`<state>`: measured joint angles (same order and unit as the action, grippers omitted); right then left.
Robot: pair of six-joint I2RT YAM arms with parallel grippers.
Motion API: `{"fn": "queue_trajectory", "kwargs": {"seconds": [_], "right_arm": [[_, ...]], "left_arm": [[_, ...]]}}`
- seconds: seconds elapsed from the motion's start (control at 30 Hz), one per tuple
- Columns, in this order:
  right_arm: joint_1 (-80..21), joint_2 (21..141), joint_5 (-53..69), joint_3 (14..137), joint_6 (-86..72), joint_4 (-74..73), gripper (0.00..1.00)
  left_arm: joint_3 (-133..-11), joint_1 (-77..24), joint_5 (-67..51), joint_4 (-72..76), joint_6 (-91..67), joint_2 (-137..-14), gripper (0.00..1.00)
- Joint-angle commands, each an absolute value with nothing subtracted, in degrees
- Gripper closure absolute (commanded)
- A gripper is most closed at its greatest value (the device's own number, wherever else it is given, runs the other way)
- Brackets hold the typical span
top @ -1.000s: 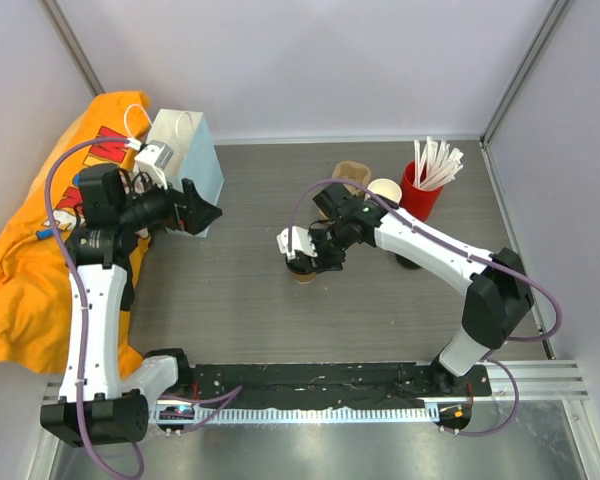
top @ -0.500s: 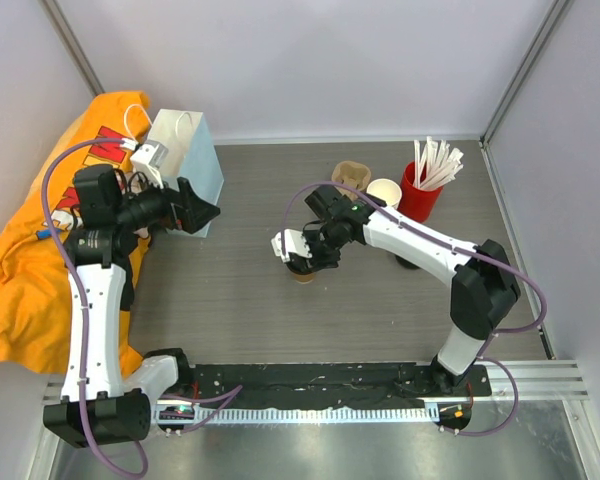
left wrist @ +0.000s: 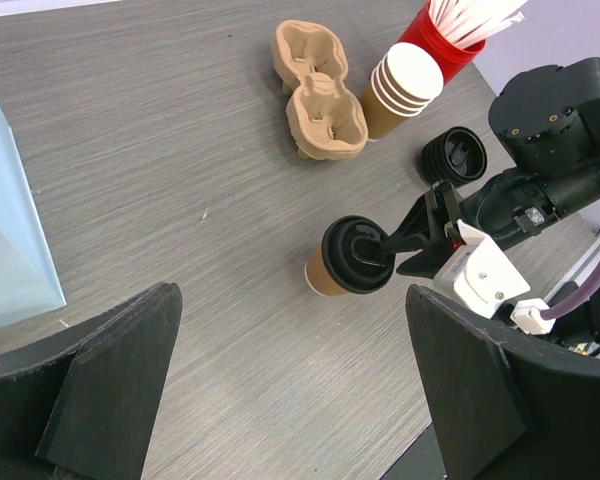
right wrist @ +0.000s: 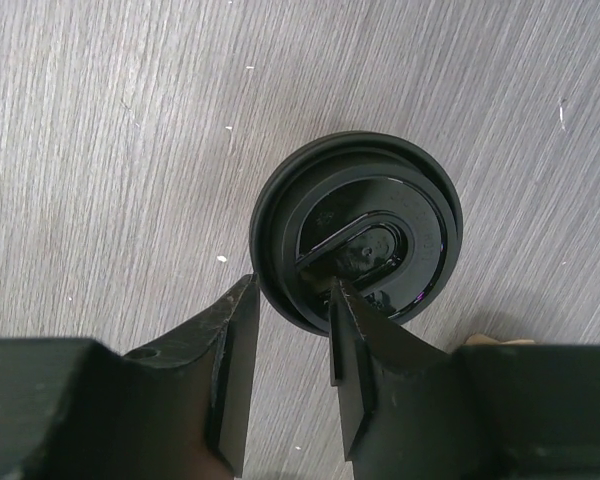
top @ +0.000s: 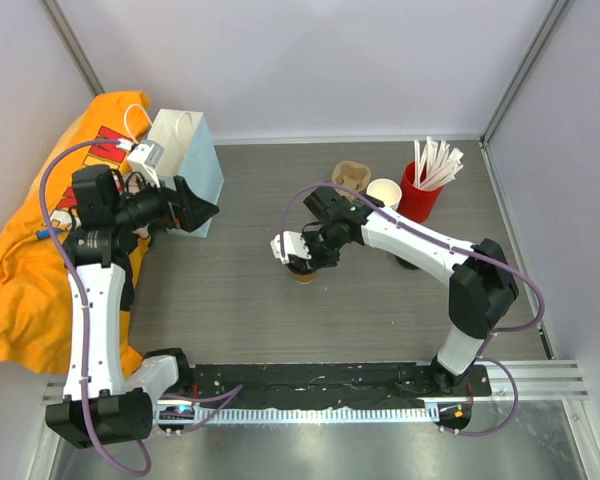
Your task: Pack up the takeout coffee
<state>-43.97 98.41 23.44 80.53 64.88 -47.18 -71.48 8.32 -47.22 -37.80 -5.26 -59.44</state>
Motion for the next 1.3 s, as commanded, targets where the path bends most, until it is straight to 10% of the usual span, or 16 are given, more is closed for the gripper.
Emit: {"fn": "queue_trajectory", "kwargs": {"seconds": [0.0,1.27], "right_arm": [[-44.8,98.6,23.5,82.2,66.4,-46.8,0.62],[-45.7,104.1,18.7,94.6,57.2,-56.6,0.95]], "left_arm": [[-71.2,9.1,-49.1,-34.6,-6.3,-58.5,0.00],[-70.8,10.9,-50.4,-33.3,-8.4,-58.2,0.00]]}}
